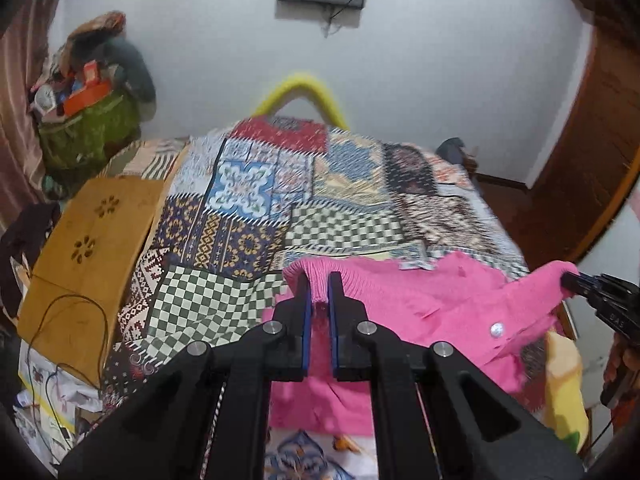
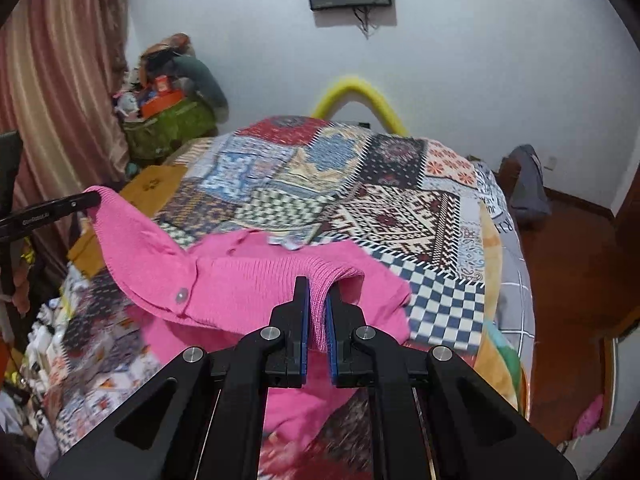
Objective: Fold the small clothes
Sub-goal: 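Lift the cardigan hem with both grippers and fold it toward the collar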
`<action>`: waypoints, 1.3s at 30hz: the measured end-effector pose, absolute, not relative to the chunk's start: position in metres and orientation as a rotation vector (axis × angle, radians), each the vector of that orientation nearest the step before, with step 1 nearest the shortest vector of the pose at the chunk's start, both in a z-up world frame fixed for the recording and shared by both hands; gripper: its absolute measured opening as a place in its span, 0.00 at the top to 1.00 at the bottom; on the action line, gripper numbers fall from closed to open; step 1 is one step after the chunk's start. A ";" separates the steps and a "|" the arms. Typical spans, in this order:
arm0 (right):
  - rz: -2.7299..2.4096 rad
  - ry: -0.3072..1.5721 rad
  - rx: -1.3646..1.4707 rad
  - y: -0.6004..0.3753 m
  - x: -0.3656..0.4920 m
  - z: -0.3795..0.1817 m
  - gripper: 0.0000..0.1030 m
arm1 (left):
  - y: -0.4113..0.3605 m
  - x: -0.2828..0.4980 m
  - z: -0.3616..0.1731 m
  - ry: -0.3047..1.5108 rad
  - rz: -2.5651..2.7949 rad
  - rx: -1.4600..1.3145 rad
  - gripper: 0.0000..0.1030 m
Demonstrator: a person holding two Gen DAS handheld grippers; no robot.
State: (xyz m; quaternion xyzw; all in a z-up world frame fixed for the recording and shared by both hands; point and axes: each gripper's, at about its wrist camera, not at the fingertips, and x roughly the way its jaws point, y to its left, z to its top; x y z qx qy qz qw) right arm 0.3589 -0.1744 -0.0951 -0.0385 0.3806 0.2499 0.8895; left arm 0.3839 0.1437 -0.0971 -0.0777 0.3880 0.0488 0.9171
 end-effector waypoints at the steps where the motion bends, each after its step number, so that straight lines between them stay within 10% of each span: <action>1: 0.506 0.806 -0.077 -0.175 0.371 -0.104 0.94 | 0.147 0.391 -0.104 0.808 0.111 -0.160 0.94; 12: 0.440 0.925 -0.060 -0.181 0.445 -0.164 0.92 | 0.179 0.475 -0.210 0.992 0.112 -0.195 0.94; 17: 0.396 0.918 -0.090 -0.184 0.444 -0.164 0.60 | 0.178 0.474 -0.214 0.987 0.113 -0.209 0.69; 36: 0.524 1.020 -0.088 -0.179 0.369 -0.188 0.62 | 0.149 0.391 -0.248 1.120 -0.019 -0.162 0.63; 39: 0.529 1.024 -0.076 -0.175 0.369 -0.192 0.89 | 0.140 0.389 -0.246 1.096 -0.036 -0.133 0.96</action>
